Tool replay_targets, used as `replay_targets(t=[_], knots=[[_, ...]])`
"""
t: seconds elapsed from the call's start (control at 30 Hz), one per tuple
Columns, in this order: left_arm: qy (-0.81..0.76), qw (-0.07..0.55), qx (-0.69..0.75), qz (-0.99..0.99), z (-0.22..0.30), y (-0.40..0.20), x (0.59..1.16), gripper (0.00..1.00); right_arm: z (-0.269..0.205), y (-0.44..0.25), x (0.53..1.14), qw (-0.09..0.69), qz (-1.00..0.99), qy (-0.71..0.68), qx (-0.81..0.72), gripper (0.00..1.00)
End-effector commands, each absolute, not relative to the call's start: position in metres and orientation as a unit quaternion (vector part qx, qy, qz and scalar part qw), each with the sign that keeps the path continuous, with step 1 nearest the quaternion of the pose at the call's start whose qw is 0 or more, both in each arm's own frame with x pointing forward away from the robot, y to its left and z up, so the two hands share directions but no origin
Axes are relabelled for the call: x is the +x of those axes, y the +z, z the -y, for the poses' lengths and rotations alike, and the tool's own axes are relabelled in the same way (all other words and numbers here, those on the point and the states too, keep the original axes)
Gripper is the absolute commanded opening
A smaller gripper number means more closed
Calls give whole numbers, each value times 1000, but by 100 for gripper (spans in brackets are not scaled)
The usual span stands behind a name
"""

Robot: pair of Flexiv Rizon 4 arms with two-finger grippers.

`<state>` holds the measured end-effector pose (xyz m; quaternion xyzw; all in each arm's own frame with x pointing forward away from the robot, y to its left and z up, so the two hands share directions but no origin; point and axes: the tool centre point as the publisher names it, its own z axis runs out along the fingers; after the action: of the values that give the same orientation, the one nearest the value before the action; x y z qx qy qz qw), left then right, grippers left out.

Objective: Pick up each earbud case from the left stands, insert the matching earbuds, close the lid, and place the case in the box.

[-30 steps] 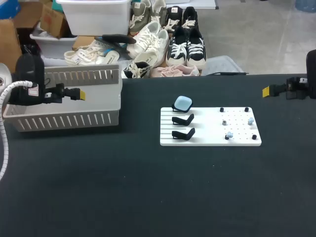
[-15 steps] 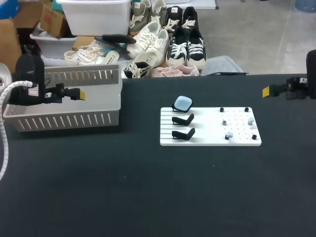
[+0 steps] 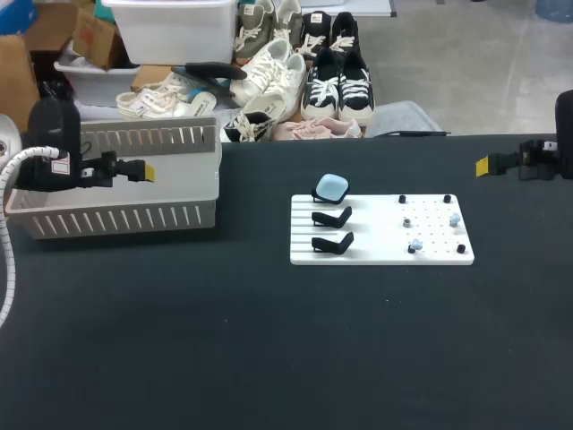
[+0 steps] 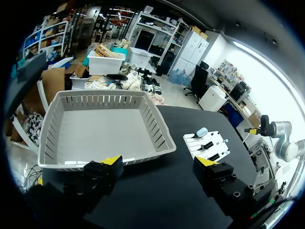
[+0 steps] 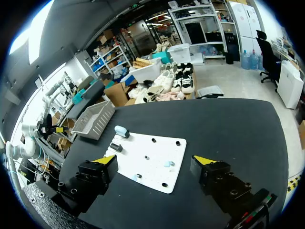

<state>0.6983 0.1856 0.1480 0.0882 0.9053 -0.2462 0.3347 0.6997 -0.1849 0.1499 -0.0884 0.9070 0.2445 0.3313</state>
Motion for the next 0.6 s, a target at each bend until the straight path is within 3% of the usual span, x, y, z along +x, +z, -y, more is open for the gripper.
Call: replay_targets(t=[0.03, 0.4, 0.6], knots=[[-244, 332, 88, -907, -185, 149, 699, 100, 186, 150, 701, 330, -907, 246, -90, 100], [-244, 332, 88, -907, -185, 149, 699, 100, 186, 150, 701, 330, -907, 246, -90, 100], [-229, 335, 200, -892, -193, 151, 734, 100, 186, 150, 701, 330, -907, 246, -90, 100]])
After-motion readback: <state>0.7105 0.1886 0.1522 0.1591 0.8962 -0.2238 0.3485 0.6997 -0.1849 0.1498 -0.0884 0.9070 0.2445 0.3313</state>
